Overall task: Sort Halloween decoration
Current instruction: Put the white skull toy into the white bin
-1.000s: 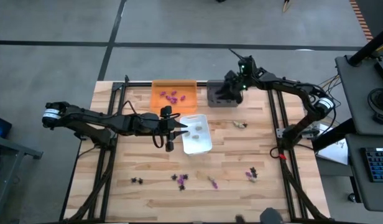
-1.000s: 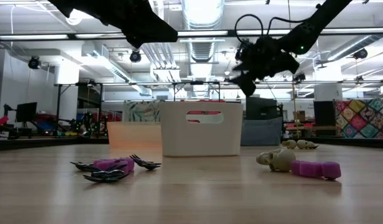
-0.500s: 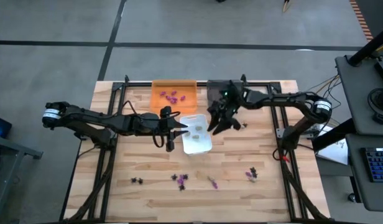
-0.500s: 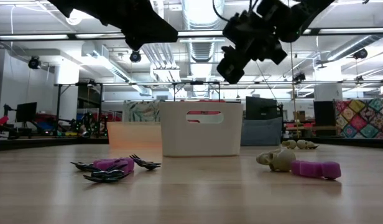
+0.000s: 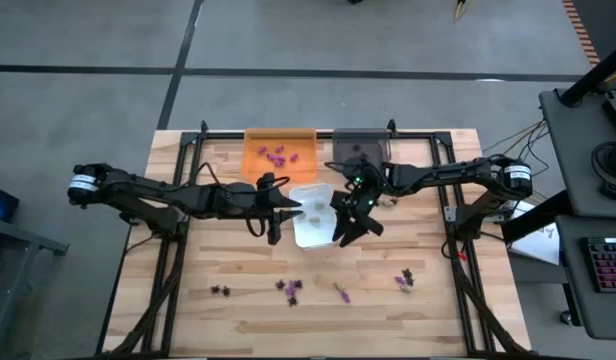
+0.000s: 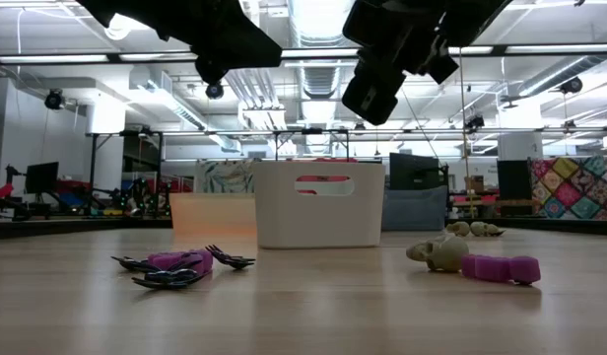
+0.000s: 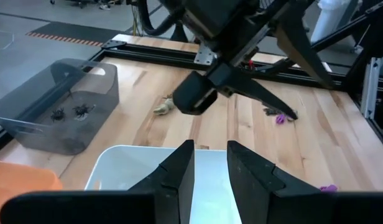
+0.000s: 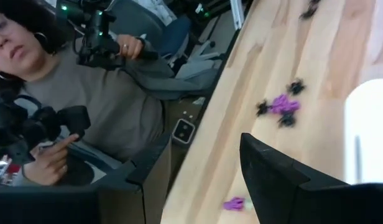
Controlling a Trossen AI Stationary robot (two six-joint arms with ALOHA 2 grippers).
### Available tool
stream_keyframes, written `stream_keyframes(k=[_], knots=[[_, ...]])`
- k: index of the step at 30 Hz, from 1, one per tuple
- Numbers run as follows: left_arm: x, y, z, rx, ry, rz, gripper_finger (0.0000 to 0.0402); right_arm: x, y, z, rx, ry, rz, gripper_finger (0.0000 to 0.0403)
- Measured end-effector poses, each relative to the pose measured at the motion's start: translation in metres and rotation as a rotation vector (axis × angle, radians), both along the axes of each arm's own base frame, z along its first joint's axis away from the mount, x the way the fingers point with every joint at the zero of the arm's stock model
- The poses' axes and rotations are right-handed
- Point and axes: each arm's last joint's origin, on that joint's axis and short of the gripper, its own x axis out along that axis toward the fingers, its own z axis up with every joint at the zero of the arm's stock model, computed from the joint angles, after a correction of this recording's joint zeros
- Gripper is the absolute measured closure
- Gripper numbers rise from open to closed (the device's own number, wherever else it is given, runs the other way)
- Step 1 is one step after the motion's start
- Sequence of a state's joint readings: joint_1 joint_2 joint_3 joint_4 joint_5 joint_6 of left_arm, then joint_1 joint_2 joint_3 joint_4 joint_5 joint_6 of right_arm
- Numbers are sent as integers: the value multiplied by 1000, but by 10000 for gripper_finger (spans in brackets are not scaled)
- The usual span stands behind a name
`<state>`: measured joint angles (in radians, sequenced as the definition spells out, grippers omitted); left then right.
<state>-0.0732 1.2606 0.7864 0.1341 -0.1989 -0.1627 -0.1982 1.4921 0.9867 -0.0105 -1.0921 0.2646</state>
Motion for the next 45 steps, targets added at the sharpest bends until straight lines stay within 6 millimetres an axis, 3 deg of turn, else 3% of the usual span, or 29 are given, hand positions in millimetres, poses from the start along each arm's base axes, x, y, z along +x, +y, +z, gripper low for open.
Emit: stream_keyframes(k=[11,17,27,36,45], knots=[[-1,-21,2,-59,-35,-58,324,-6,38,-15,-15,275,-9,226],[-3,-36,5,-109,-65,-100,324,-21,61,-30,-163,451,6,227],[-10,-68,5,-144,-83,-185,324,-31,107,-47,-446,313,75,227],[-22,-102,-6,-131,-92,-139,324,-38,142,-62,-626,172,-58,228],[-15,-134,-23,-150,-129,-199,324,-46,176,-59,-750,28,-176,229]])
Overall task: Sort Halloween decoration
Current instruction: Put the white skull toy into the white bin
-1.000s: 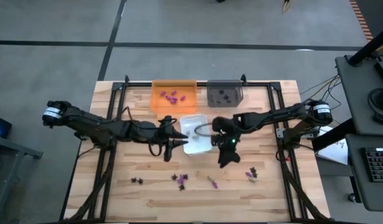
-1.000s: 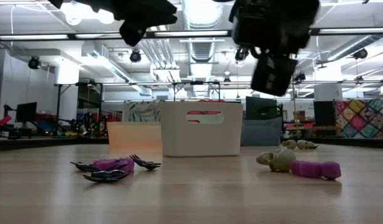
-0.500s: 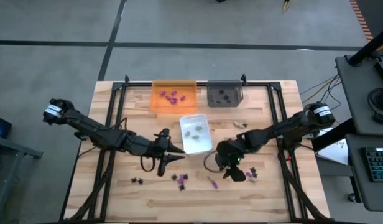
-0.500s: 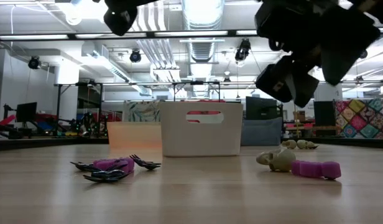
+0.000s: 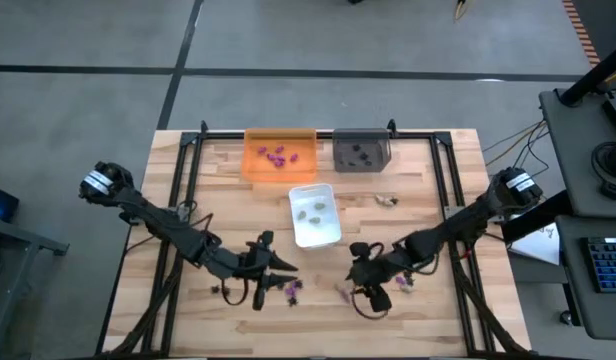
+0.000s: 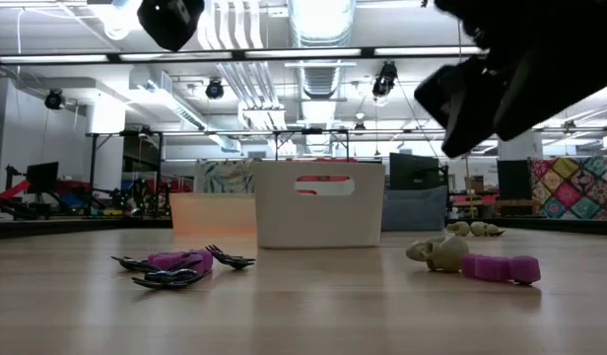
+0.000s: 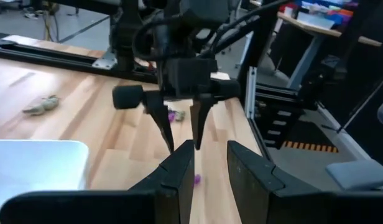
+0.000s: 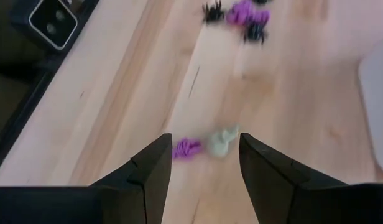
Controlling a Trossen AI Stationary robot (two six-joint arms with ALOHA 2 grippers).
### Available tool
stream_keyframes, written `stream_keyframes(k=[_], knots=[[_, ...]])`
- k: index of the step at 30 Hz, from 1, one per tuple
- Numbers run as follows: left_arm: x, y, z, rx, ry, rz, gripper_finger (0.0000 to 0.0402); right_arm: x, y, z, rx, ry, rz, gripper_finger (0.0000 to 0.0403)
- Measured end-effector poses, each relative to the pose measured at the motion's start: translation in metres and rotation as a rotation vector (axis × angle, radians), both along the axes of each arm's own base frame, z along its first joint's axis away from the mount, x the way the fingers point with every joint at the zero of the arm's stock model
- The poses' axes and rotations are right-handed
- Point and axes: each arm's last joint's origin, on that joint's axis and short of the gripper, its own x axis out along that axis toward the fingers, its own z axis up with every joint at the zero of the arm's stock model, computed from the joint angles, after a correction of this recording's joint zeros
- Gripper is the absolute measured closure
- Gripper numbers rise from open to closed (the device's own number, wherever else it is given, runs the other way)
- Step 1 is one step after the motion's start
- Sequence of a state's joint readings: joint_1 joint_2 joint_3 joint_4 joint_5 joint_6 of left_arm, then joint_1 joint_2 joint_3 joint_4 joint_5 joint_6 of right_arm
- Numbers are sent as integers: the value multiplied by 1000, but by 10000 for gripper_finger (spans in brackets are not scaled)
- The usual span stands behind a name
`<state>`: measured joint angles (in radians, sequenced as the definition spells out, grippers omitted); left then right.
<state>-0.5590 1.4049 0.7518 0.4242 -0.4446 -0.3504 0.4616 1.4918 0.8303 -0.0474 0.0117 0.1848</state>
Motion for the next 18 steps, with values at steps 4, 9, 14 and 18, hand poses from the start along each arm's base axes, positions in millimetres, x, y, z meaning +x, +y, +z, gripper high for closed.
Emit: stream_keyframes(k=[4,9,14,18], knots=[[2,-8,-9,10,20,-19,324,-3,12,3,-47,-77,-46,229],[4,-11,-12,-4,5,-23,324,-8,21,4,-101,-192,-157,229],[5,-12,-7,-20,-34,-22,324,-15,26,-1,-94,-299,-252,229],[5,-12,-4,-14,-63,-26,324,-24,29,-8,-89,-334,-320,229]])
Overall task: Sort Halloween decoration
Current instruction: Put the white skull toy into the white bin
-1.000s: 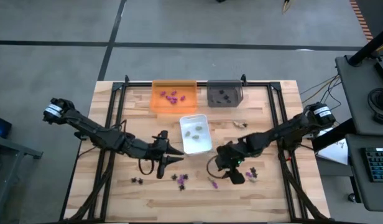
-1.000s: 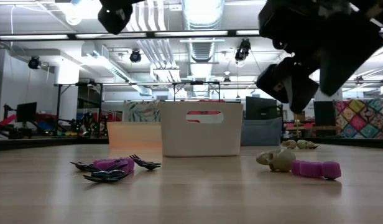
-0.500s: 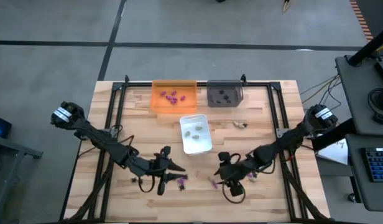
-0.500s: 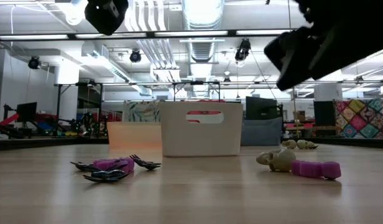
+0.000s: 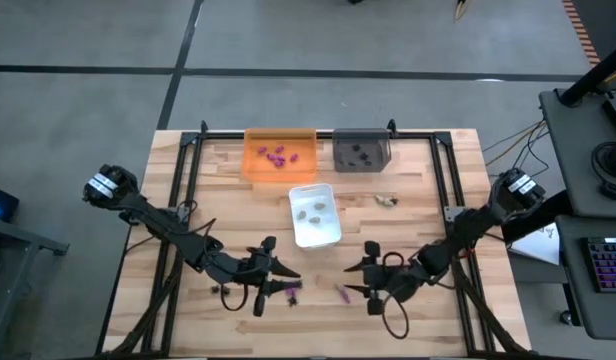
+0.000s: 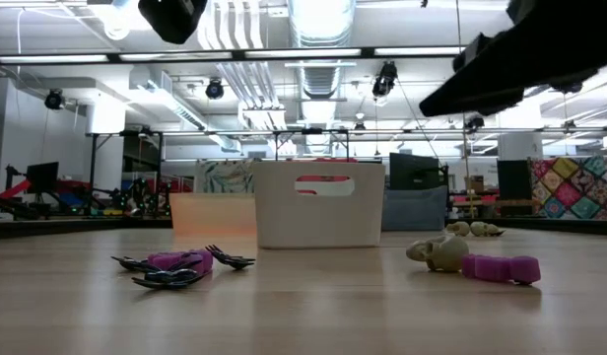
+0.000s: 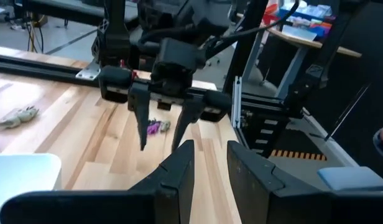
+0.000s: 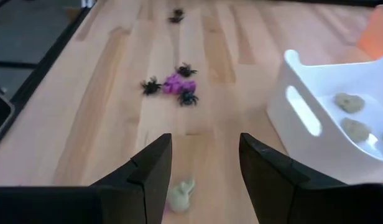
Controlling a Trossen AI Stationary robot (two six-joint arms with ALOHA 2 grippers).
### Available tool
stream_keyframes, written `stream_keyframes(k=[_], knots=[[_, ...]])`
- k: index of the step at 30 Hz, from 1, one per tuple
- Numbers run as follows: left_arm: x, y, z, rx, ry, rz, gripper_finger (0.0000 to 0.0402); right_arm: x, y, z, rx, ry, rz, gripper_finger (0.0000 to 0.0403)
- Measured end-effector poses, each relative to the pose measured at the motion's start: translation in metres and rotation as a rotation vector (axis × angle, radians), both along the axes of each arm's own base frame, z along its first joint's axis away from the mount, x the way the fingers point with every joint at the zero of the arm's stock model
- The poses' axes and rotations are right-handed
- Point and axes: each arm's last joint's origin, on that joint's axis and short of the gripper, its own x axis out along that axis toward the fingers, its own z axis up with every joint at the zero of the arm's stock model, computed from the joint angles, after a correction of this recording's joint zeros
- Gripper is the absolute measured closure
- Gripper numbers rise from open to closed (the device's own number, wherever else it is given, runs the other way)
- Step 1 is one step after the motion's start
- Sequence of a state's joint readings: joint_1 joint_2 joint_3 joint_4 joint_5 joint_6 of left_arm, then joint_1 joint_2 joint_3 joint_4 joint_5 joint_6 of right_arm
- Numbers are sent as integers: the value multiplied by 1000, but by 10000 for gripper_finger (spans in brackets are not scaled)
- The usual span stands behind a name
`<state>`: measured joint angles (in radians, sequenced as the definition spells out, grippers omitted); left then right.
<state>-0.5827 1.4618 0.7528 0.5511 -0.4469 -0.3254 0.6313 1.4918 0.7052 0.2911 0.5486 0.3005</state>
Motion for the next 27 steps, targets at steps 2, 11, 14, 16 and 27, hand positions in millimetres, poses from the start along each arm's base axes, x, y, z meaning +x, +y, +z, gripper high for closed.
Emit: stream_keyframes(k=[2,11,14,16,27], knots=[[0,0,0,0,-2,0,324,-5,1,-4,-7,-25,-22,229],[0,0,2,-5,-17,3,324,-9,7,-45,30,-72,-101,229],[1,0,2,22,-29,13,324,-3,12,-61,43,-42,-118,229],[1,1,3,42,-34,11,324,1,15,-69,61,-29,-135,229],[1,1,4,85,-50,9,324,12,22,-88,120,-4,-215,229]])
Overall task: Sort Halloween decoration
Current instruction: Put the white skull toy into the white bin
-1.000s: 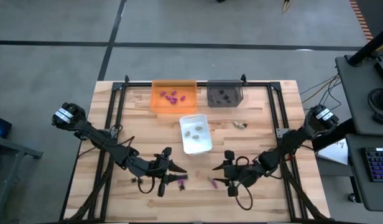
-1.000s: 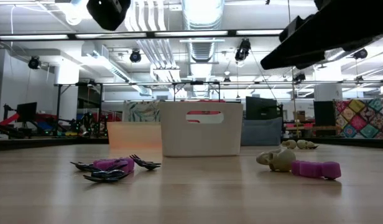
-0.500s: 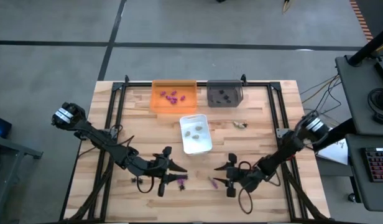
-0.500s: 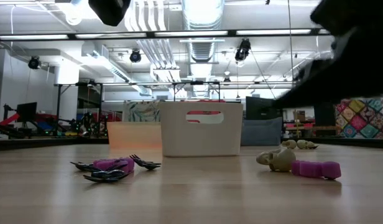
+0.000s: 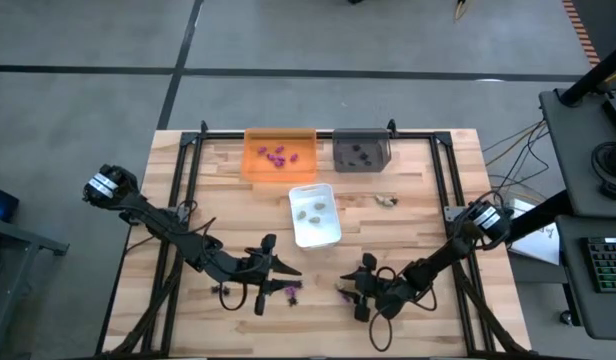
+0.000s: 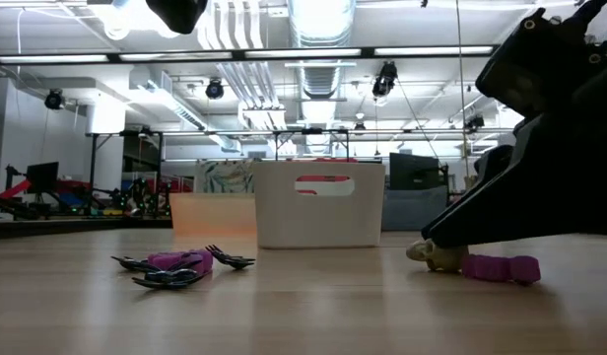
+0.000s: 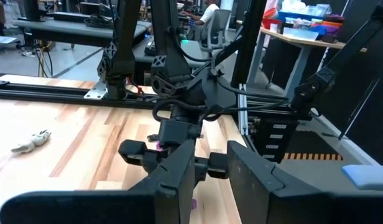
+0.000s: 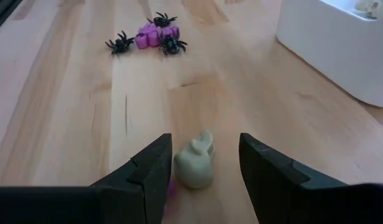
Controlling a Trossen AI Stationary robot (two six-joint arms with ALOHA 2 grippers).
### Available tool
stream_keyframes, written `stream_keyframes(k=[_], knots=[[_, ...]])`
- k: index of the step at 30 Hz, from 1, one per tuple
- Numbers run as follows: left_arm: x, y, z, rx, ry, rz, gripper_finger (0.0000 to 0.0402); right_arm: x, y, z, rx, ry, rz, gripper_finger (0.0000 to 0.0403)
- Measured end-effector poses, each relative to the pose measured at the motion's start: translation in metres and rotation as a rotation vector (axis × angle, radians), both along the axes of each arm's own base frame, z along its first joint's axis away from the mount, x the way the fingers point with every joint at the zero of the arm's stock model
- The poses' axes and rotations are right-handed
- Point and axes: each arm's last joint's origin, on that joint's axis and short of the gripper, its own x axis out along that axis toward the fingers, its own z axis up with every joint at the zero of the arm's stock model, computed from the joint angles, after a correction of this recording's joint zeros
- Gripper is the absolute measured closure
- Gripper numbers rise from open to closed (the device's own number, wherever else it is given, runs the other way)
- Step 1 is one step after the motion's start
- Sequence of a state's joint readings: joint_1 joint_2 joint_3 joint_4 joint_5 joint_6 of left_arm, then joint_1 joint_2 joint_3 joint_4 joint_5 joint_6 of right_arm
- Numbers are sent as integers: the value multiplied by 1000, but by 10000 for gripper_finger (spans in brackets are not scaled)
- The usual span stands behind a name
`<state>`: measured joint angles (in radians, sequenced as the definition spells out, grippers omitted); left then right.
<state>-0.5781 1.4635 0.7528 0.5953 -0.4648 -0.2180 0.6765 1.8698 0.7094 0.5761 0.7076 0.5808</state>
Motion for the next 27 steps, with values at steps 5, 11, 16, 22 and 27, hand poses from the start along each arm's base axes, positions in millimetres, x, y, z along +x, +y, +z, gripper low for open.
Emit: stream_keyframes(k=[5,11,16,22,27], knots=[[0,0,0,0,0,0,324,0,0,0,-6,3,1,229],[0,0,0,0,0,0,324,0,0,0,-30,6,14,229],[0,0,0,-1,-1,0,324,0,0,-8,-52,12,13,229],[0,0,0,-6,-4,1,324,3,2,-19,-31,-5,-4,229],[0,0,0,-6,-4,0,324,3,2,-20,-34,0,-1,229]])
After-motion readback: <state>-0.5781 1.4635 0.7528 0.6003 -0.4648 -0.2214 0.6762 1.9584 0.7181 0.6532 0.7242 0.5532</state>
